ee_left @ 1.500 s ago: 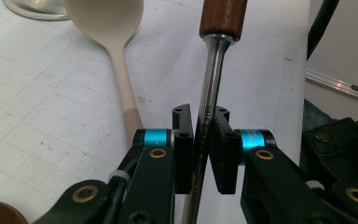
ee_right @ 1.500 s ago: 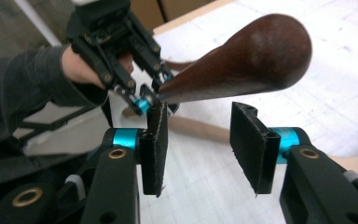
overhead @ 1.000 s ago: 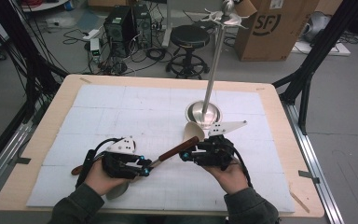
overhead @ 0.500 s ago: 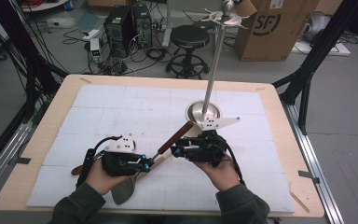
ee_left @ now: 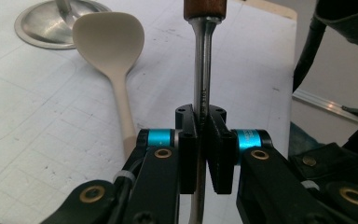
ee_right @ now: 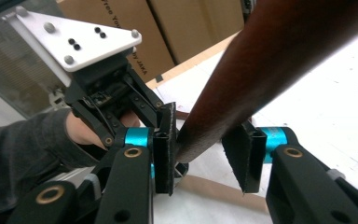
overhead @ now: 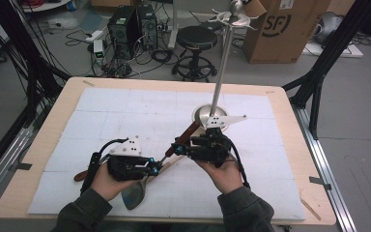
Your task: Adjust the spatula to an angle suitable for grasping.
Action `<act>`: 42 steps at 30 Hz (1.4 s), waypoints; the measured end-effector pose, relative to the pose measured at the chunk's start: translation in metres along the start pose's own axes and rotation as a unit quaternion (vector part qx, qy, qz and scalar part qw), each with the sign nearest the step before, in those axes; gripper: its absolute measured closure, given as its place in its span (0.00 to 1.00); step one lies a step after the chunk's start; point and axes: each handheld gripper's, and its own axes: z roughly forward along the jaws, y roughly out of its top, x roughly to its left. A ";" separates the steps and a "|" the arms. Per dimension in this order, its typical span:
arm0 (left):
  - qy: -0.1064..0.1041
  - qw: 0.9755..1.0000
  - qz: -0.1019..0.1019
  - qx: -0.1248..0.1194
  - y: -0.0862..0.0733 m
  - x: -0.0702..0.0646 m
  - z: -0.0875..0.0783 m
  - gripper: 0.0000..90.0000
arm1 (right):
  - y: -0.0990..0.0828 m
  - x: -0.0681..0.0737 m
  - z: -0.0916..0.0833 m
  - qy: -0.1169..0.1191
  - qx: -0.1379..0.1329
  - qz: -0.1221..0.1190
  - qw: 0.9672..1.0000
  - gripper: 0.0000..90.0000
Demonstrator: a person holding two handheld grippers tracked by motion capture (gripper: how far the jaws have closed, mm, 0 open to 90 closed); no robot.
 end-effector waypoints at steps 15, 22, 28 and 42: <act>-0.020 0.999 -0.023 -0.035 0.000 0.005 -0.013 0.75 | 0.024 0.010 -0.003 0.040 -0.005 -0.022 0.999 0.81; -0.028 0.998 -0.028 -0.045 0.002 0.005 -0.012 0.70 | 0.036 0.015 -0.007 0.045 -0.003 -0.045 0.998 0.81; -0.033 0.998 -0.033 -0.051 0.004 0.005 -0.011 0.69 | 0.046 0.018 -0.009 0.055 -0.007 -0.065 0.996 0.81; -0.067 0.996 -0.038 -0.054 0.010 0.002 0.001 0.73 | 0.052 0.021 -0.009 0.062 -0.008 -0.080 0.995 0.81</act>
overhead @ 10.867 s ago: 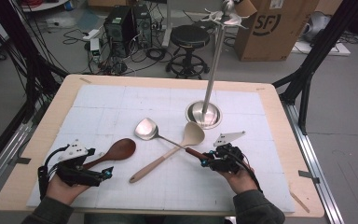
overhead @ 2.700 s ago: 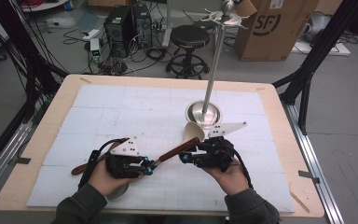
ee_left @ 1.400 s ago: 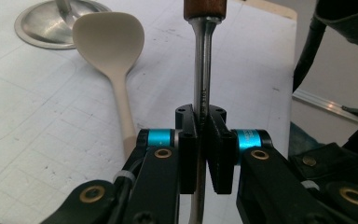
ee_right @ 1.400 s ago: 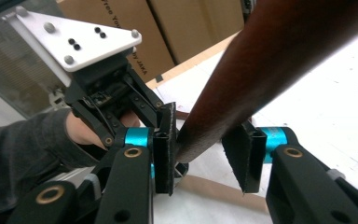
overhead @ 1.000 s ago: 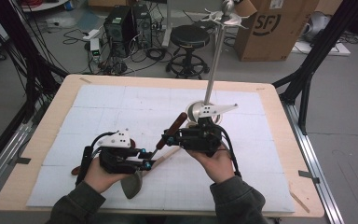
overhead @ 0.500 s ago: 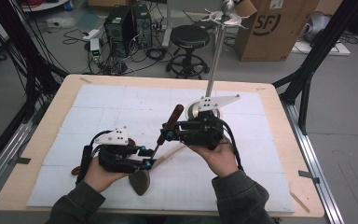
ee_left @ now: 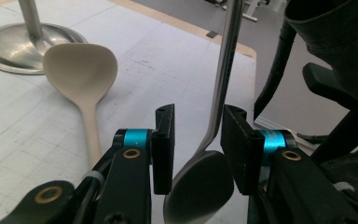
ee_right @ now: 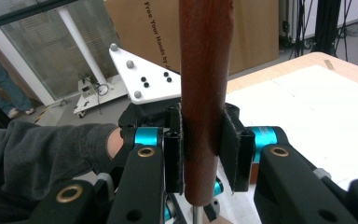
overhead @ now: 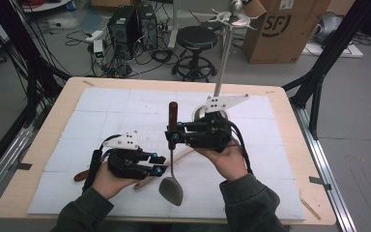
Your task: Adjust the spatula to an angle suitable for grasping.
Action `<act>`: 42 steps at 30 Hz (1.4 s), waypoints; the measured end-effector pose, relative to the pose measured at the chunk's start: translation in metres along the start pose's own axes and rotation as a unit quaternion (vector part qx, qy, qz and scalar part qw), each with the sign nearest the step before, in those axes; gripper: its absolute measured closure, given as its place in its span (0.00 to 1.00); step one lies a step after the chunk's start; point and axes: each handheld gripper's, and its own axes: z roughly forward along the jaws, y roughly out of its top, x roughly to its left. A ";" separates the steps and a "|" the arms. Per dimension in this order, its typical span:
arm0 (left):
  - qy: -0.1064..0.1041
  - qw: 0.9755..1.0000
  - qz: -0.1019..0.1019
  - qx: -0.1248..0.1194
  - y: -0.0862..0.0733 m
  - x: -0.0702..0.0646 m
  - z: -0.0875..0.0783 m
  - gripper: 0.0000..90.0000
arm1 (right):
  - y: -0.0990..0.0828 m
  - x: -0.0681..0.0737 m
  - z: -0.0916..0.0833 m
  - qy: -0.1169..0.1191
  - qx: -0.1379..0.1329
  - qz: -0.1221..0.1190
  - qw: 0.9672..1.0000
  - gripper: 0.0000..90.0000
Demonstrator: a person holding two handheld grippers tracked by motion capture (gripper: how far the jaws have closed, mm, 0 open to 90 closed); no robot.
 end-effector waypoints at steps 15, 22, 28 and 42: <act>-0.012 1.000 -0.002 -0.005 0.002 -0.001 0.007 0.89 | 0.001 0.001 0.005 0.008 -0.011 -0.010 1.000 0.81; 0.010 1.000 0.012 -0.014 0.005 -0.006 0.006 0.93 | -0.001 0.001 0.005 -0.006 -0.028 -0.010 1.000 0.80; 0.028 0.999 0.012 -0.022 0.009 -0.010 0.008 0.94 | -0.002 0.007 0.004 -0.035 -0.039 -0.018 0.998 0.75; 0.077 0.996 0.004 -0.034 0.012 -0.011 0.011 0.94 | -0.010 0.016 0.012 -0.112 -0.039 -0.030 0.992 0.73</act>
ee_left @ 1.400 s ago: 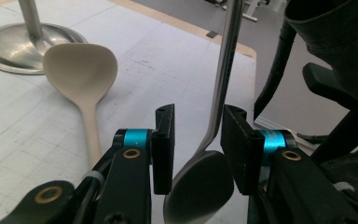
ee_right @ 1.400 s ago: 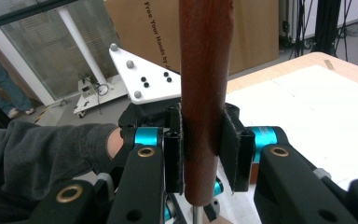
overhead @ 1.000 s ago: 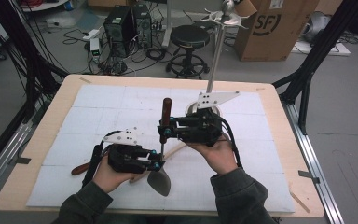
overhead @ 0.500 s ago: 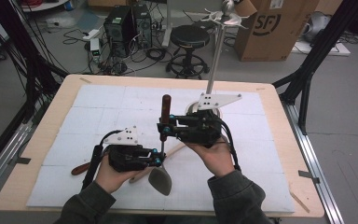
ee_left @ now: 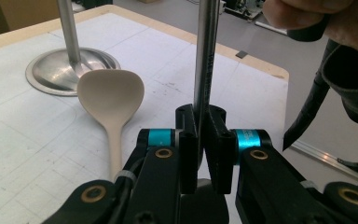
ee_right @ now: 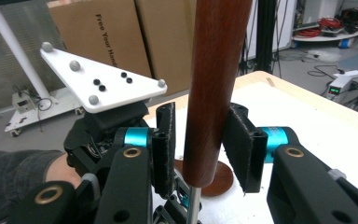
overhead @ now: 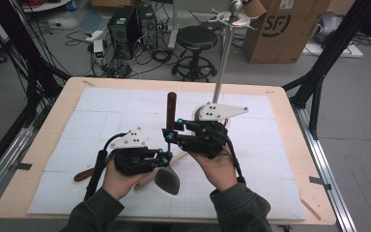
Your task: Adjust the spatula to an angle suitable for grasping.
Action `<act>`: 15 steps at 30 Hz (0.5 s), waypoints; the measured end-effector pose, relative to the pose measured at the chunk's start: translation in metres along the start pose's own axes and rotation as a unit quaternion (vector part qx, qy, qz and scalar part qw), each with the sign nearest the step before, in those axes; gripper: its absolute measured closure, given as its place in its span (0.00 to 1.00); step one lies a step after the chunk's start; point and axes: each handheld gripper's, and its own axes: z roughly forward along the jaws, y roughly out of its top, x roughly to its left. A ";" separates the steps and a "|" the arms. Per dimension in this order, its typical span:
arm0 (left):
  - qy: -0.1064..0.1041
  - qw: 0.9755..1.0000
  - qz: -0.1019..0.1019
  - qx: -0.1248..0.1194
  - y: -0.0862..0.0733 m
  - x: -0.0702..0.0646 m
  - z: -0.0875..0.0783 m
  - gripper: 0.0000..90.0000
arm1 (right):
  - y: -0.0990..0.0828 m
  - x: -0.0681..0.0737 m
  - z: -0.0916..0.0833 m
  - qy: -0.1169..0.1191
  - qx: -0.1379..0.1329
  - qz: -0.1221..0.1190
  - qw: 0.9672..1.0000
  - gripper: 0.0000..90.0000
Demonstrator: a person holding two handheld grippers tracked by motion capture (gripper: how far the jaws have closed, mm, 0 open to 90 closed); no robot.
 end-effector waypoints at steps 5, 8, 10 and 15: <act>0.004 1.000 0.001 -0.002 0.000 -0.001 0.001 0.93 | -0.002 -0.002 0.001 0.009 -0.001 0.005 1.000 0.80; 0.000 1.000 0.004 -0.001 -0.001 0.000 0.000 0.93 | -0.002 -0.005 0.002 0.023 0.000 0.009 1.000 0.81; -0.011 1.000 -0.004 -0.006 -0.002 0.001 -0.001 0.90 | -0.002 -0.007 0.000 0.031 -0.001 0.012 0.999 0.81; -0.009 1.000 -0.001 -0.009 -0.003 0.003 -0.007 0.77 | -0.003 -0.014 -0.005 0.040 -0.006 0.005 0.999 0.82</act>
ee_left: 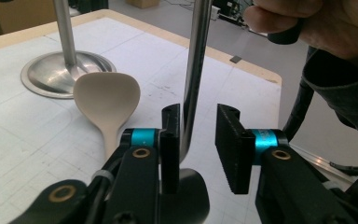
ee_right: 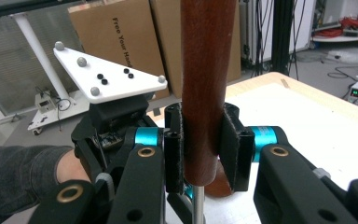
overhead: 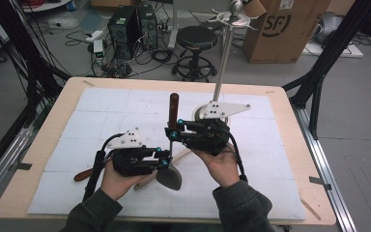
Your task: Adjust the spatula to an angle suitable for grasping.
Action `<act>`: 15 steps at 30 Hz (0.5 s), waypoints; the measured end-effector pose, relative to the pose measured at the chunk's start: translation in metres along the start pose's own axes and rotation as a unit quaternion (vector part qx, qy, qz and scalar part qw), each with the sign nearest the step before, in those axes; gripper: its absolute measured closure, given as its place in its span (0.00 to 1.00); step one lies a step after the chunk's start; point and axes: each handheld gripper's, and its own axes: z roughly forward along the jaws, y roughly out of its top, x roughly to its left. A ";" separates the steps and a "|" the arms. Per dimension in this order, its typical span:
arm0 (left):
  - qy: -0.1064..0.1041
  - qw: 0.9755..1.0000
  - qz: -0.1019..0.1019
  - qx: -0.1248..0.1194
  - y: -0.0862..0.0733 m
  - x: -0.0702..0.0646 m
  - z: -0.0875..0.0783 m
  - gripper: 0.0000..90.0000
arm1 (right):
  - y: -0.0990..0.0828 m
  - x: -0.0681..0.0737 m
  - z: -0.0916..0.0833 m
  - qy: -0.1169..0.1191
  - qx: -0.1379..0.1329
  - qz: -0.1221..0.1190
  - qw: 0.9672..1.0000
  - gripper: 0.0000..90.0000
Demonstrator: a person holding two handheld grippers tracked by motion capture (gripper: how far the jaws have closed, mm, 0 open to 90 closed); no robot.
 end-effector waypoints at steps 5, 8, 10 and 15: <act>0.011 1.000 -0.002 0.001 -0.004 0.004 -0.008 0.68 | 0.001 -0.008 -0.007 0.021 0.000 -0.003 1.000 0.82; 0.018 1.000 -0.006 0.001 -0.007 0.007 -0.013 0.63 | 0.001 -0.013 -0.011 0.024 0.002 -0.010 1.000 0.82; 0.026 1.000 -0.008 0.003 -0.010 0.009 -0.016 0.58 | 0.001 -0.016 -0.014 0.024 0.004 -0.013 1.000 0.82; 0.040 0.999 -0.007 0.007 -0.014 0.014 -0.023 0.50 | 0.002 -0.024 -0.020 0.030 0.006 -0.015 0.999 0.82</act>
